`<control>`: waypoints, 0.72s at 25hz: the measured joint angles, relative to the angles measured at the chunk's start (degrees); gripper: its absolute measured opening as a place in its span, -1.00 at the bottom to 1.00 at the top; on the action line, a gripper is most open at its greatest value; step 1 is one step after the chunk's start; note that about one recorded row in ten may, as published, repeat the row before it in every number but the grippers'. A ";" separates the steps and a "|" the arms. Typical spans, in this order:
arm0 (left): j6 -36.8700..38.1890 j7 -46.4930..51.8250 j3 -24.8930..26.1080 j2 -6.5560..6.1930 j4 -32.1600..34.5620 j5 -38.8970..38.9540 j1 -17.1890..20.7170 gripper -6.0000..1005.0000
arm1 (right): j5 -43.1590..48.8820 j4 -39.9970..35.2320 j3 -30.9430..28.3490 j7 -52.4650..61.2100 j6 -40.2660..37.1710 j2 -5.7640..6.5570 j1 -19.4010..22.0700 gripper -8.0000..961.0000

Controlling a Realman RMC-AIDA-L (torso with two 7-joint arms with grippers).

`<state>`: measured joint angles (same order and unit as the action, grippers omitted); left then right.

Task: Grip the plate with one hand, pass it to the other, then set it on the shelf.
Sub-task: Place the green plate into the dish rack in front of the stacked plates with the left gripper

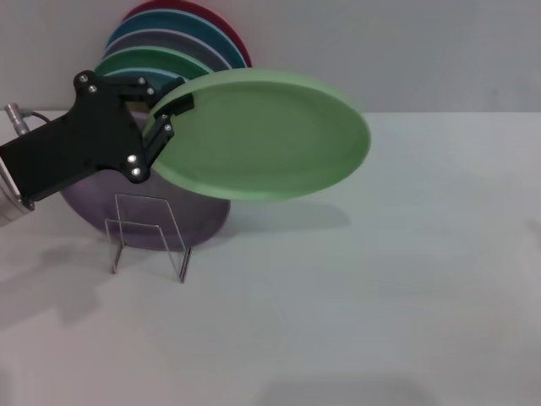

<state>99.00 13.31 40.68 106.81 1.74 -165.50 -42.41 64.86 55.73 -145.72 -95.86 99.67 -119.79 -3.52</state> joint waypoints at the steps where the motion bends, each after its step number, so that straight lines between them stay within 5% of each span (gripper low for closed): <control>1: -0.06 0.06 -0.09 -0.02 0.06 0.00 -0.08 -0.73 | 0.00 0.00 0.00 0.00 0.00 0.00 0.00 0.27; 18: 4.28 0.48 -2.22 -1.60 1.77 0.01 1.58 -0.71 | 0.00 0.03 1.02 -0.03 0.26 0.00 0.23 0.27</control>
<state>103.28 13.79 38.46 105.21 3.51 -165.49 -40.84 64.86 55.76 -144.70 -95.89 99.93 -119.80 -3.28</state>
